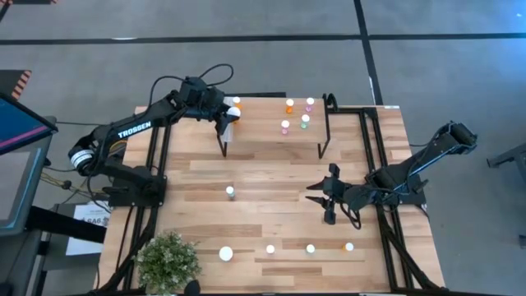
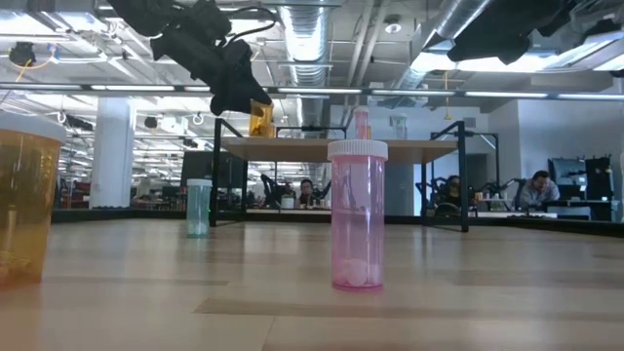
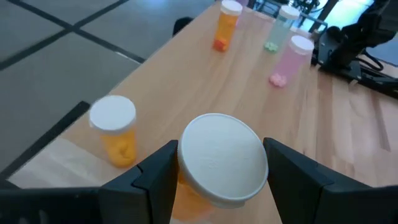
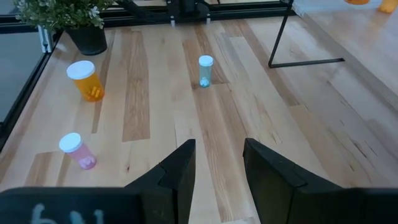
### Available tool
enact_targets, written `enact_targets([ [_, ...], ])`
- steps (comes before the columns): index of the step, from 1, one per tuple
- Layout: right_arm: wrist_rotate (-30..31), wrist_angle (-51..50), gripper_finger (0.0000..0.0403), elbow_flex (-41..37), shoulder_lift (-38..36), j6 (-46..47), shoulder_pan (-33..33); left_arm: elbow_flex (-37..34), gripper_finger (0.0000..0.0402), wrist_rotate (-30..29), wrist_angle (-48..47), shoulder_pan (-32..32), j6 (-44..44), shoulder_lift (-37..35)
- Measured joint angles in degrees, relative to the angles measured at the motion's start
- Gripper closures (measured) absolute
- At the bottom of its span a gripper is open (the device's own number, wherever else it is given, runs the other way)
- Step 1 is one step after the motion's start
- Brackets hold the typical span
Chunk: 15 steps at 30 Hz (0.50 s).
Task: Pick and place medicine bottles onto shelf by color
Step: Put the top big orange pill bottle on the shelf
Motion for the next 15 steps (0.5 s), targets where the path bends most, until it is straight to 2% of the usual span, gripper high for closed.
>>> enact_targets([
  [15, -0.09, -0.01, 0.0246, 0.00, 0.00, -0.96, 0.00, -2.57, 0.0207, -0.07, 3.37, 0.02, -0.66, -0.02],
])
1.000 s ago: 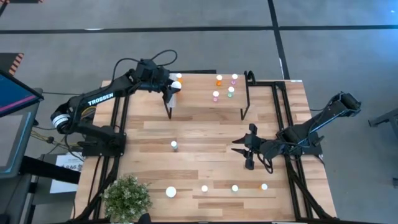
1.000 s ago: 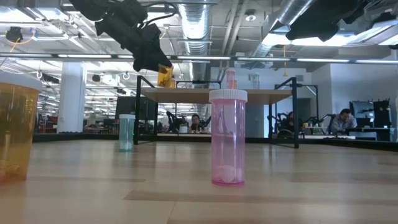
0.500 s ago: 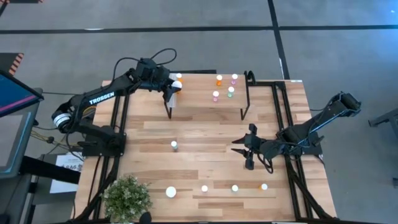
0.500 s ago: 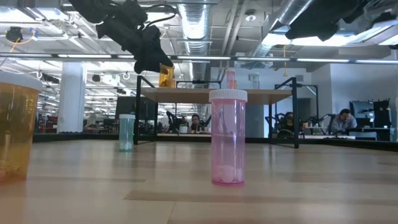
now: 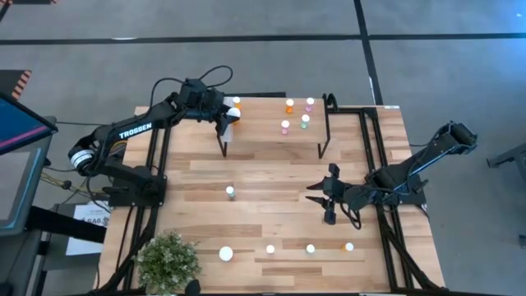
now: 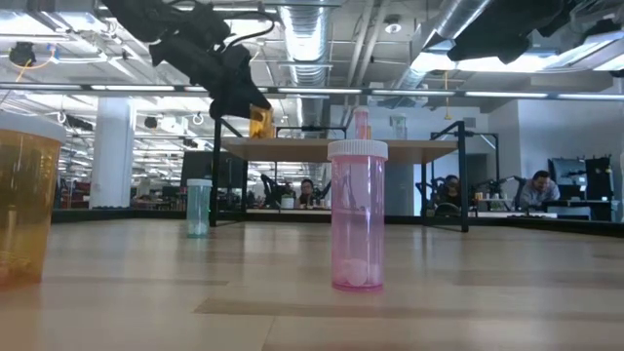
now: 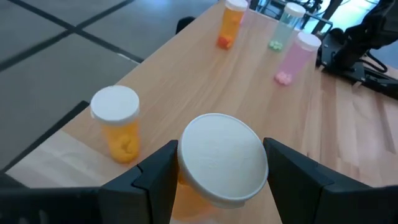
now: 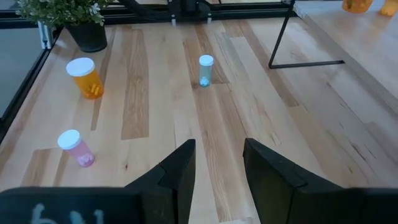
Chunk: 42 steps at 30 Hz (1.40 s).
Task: Pick and place medicine bottles onto shelf by color
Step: Put the top big orange pill bottle on the shelf, then put the top blue small pill bottle on the shelf
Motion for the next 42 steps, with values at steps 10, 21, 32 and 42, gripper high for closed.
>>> enact_targets([
  [10, 0.00, 0.02, 0.0246, 0.00, 0.00, -0.08, 0.00, -0.03, 0.0182, -0.88, -0.28, -0.57, -0.95, 0.00],
  [21, 0.00, 0.02, 0.0246, 0.00, 0.00, -0.06, 0.00, -0.02, 0.0157, -2.06, -0.30, -0.76, -0.41, 0.00],
  [32, 0.02, 0.10, 0.0246, 0.00, 0.00, 1.43, 0.00, 0.19, 0.0156, -2.72, 0.69, -0.54, 0.58, -3.13],
  [42, -0.15, 0.17, 0.0246, 0.00, 0.00, 3.81, 0.00, 0.21, 0.0156, -1.55, 0.34, 0.62, 4.11, -12.86],
])
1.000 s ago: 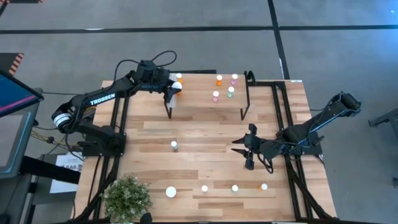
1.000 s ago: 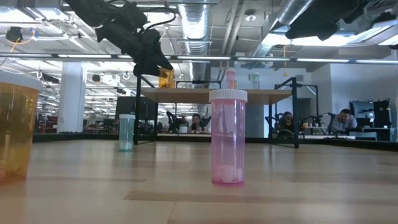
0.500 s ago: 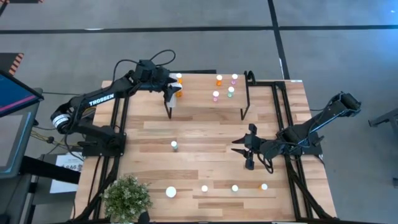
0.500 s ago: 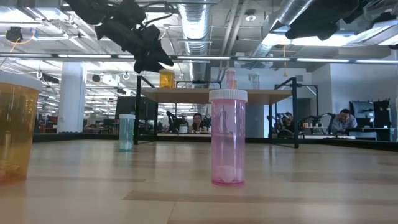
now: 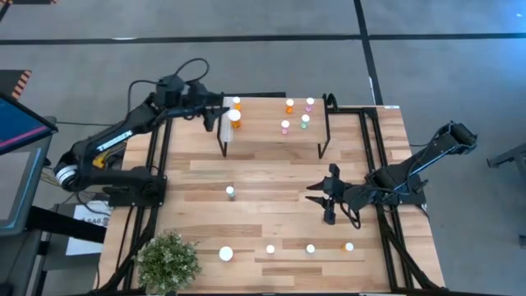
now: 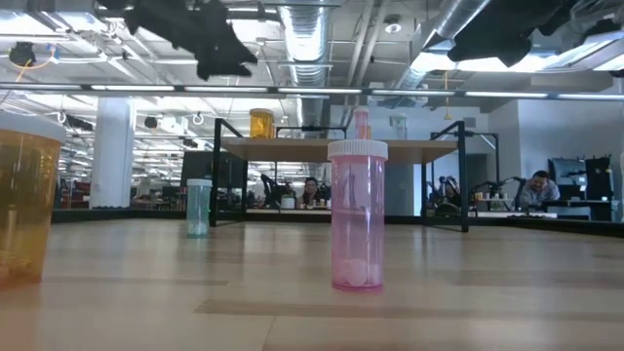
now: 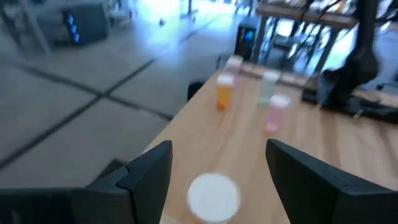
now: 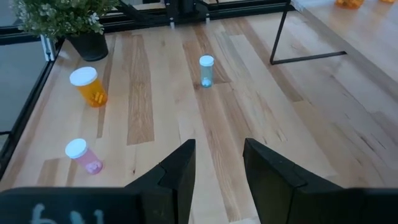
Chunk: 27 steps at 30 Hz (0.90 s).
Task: Pick and place medicine bottles onto shelf by color
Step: Put the top blue small pill bottle on the shelf
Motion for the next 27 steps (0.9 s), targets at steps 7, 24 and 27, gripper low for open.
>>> enact_targets([
  [7, -0.07, -0.02, 0.0246, 0.00, 0.00, -0.01, 0.22, -4.86, 0.0157, 0.68, -10.15, -6.80, 4.06, -9.77],
  [24, 0.13, 1.10, 0.0246, 0.00, 0.04, -0.91, -0.42, -29.78, 0.0157, -24.60, -2.83, -44.97, -5.64, -17.25],
  [27, 0.15, 1.11, 0.0246, 0.00, 0.04, -0.92, -0.63, -30.17, 0.0155, -29.47, -0.38, -49.69, -8.62, -12.34],
])
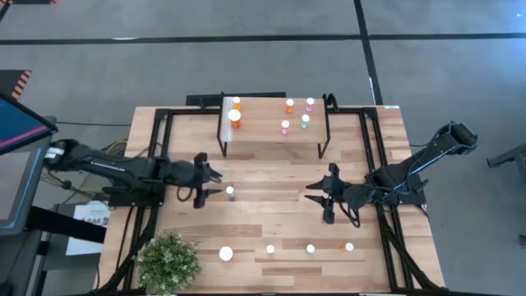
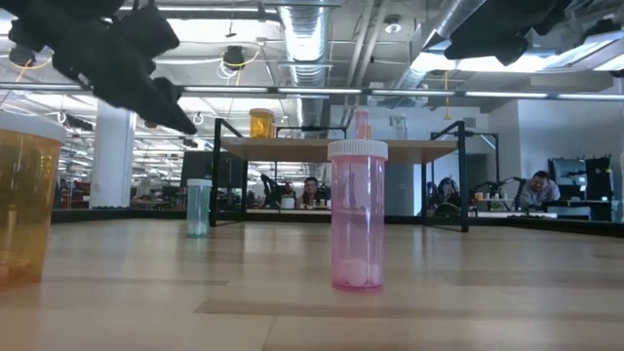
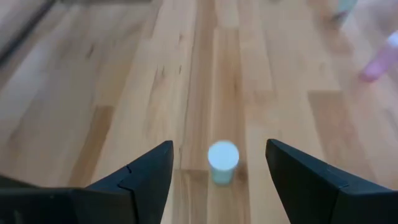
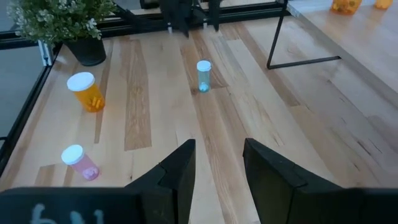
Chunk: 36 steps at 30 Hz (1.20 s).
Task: Pick and place medicine bottles onto shelf by color
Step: Put the top blue small pill bottle on the shelf
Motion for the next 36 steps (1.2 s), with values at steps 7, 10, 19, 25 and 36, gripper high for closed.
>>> enact_targets([
  [7, 0.00, -0.04, 0.0246, 0.00, 0.01, 0.04, -0.01, 0.51, 0.0118, -3.60, 3.75, -3.97, -2.17, 10.87],
  [10, 0.00, -0.04, 0.0246, 0.00, 0.02, 0.02, 0.00, 0.51, 0.0102, -3.66, 6.50, -4.12, -2.47, 14.22],
  [19, -0.01, -0.04, 0.0246, 0.00, 0.02, 0.04, 0.00, 0.53, 0.0093, -4.77, 10.66, -2.76, -2.46, 22.04],
  [25, -0.02, -0.05, 0.0246, -0.02, 0.42, 0.04, 0.00, 0.53, 0.0103, -1.20, 15.56, -1.67, -1.91, 25.13],
  [36, -0.04, -0.07, 0.0246, -0.02, 0.44, 0.04, 0.00, 0.53, 0.0204, -0.38, 15.45, 0.10, -2.40, 25.18],
])
